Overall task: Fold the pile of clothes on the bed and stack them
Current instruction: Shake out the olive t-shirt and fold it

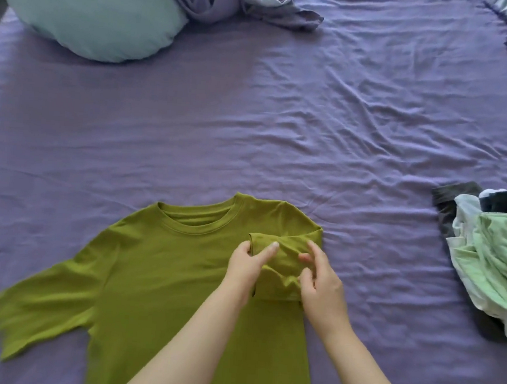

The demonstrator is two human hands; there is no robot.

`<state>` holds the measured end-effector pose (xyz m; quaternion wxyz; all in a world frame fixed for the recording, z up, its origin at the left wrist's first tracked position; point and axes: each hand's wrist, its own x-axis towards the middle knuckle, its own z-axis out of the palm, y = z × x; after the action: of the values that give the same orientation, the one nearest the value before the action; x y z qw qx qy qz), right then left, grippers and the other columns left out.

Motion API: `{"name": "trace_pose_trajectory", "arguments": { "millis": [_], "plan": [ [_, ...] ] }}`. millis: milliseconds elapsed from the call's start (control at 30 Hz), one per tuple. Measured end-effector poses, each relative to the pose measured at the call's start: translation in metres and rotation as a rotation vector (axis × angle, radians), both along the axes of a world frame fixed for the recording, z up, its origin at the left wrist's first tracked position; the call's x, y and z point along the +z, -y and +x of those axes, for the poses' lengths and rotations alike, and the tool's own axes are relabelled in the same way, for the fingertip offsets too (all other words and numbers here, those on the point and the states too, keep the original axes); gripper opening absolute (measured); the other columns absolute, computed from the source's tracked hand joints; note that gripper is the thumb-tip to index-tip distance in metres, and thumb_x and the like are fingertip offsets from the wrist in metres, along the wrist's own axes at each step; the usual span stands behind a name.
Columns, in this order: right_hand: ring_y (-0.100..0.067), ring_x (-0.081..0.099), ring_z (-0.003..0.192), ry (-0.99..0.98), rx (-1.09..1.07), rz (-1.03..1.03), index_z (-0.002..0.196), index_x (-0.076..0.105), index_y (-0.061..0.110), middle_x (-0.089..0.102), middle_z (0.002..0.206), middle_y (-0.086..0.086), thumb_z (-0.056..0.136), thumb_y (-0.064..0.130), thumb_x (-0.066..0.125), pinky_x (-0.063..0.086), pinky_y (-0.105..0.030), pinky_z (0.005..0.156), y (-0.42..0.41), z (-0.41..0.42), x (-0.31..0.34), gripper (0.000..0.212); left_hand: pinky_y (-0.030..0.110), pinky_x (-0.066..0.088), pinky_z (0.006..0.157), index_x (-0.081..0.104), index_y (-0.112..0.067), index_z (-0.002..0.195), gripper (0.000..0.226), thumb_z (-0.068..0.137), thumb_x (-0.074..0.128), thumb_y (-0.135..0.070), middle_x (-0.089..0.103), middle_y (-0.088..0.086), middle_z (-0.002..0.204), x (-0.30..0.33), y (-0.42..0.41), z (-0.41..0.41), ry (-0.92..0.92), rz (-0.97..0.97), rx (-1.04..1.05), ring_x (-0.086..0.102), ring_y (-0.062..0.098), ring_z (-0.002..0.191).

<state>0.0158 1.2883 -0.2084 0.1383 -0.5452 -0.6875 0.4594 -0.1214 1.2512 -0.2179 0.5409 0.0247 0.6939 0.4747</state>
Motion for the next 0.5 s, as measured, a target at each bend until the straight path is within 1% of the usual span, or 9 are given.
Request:
{"name": "trace_pose_trajectory", "arguments": {
  "millis": [67,100,167,267,300,333,400,467,500],
  "plan": [
    [-0.024,0.054,0.115,0.179,0.097,0.130,0.136,0.049,0.010,0.060,0.125,-0.005,0.091,-0.001,0.048,0.040,-0.030,0.096,0.001,0.007,-0.009,0.046,0.039,0.052,0.088,0.062,-0.007,0.100,0.011,0.090,0.063,-0.011,0.070,0.010,0.101,-0.009,0.003,0.001,-0.283,-0.033,-0.118,0.065,0.026,0.096],
    [-0.025,0.050,0.121,0.243,0.180,0.175,0.135,0.050,0.009,0.057,0.131,-0.007,0.091,0.001,0.049,0.038,-0.033,0.101,0.003,0.008,-0.013,0.045,0.037,0.049,0.087,0.061,-0.008,0.097,0.006,0.092,0.058,-0.010,0.068,0.008,0.097,-0.010,0.005,0.001,-0.367,-0.028,-0.154,0.063,0.024,0.092],
    [-0.025,0.042,0.131,0.359,0.309,0.228,0.138,0.048,0.011,0.048,0.142,-0.007,0.092,0.006,0.050,0.034,-0.037,0.108,0.010,0.007,-0.018,0.046,0.032,0.045,0.080,0.058,-0.009,0.092,0.008,0.096,0.051,-0.012,0.066,0.004,0.090,-0.010,0.012,-0.002,-0.457,-0.014,-0.123,0.058,0.020,0.084],
    [-0.033,0.035,0.138,0.463,0.454,0.335,0.141,0.046,0.017,0.040,0.149,-0.011,0.092,0.013,0.057,0.036,-0.049,0.105,0.021,-0.004,-0.025,0.050,0.023,0.039,0.068,0.056,-0.012,0.096,0.013,0.100,0.045,-0.019,0.063,-0.006,0.087,-0.012,0.034,-0.014,-0.521,-0.043,-0.026,0.056,0.019,0.082],
    [-0.037,0.030,0.140,0.506,0.520,0.363,0.143,0.043,0.021,0.035,0.151,-0.012,0.093,0.020,0.058,0.032,-0.055,0.106,0.025,-0.008,-0.028,0.052,0.023,0.036,0.067,0.056,-0.014,0.103,0.014,0.101,0.044,-0.021,0.062,-0.009,0.091,-0.014,0.042,-0.019,-0.548,-0.074,-0.038,0.055,0.018,0.084],
    [-0.038,0.019,0.143,0.578,0.601,0.346,0.147,0.034,0.028,0.025,0.156,-0.012,0.096,0.030,0.052,0.023,-0.058,0.109,0.028,-0.012,-0.031,0.054,0.022,0.036,0.072,0.054,-0.015,0.115,0.020,0.101,0.043,-0.024,0.062,-0.008,0.098,-0.015,0.049,-0.024,-0.556,-0.109,-0.066,0.055,0.019,0.090],
    [-0.035,-0.006,0.146,0.730,0.704,0.263,0.151,0.009,0.036,-0.002,0.161,-0.007,0.100,0.047,0.030,0.003,-0.059,0.113,0.032,-0.018,-0.041,0.056,0.032,0.045,0.088,0.043,-0.019,0.135,0.037,0.100,0.046,-0.028,0.061,0.001,0.110,-0.018,0.061,-0.034,-0.511,-0.148,-0.121,0.058,0.025,0.101],
    [-0.034,-0.014,0.145,0.821,0.709,0.262,0.151,-0.002,0.037,-0.011,0.160,-0.007,0.099,0.052,0.021,-0.003,-0.060,0.112,0.036,-0.022,-0.045,0.058,0.046,0.050,0.091,0.038,-0.021,0.140,0.043,0.098,0.048,-0.027,0.060,0.003,0.106,-0.018,0.073,-0.043,-0.478,-0.148,-0.135,0.060,0.027,0.101],
    [-0.034,-0.014,0.145,0.831,0.714,0.282,0.151,-0.002,0.037,-0.010,0.160,-0.009,0.099,0.053,0.021,-0.004,-0.061,0.111,0.040,-0.026,-0.045,0.059,0.046,0.050,0.092,0.038,-0.021,0.140,0.044,0.098,0.049,-0.025,0.059,0.001,0.105,-0.017,0.080,-0.047,-0.485,-0.150,-0.137,0.061,0.026,0.101]
  ]
}}
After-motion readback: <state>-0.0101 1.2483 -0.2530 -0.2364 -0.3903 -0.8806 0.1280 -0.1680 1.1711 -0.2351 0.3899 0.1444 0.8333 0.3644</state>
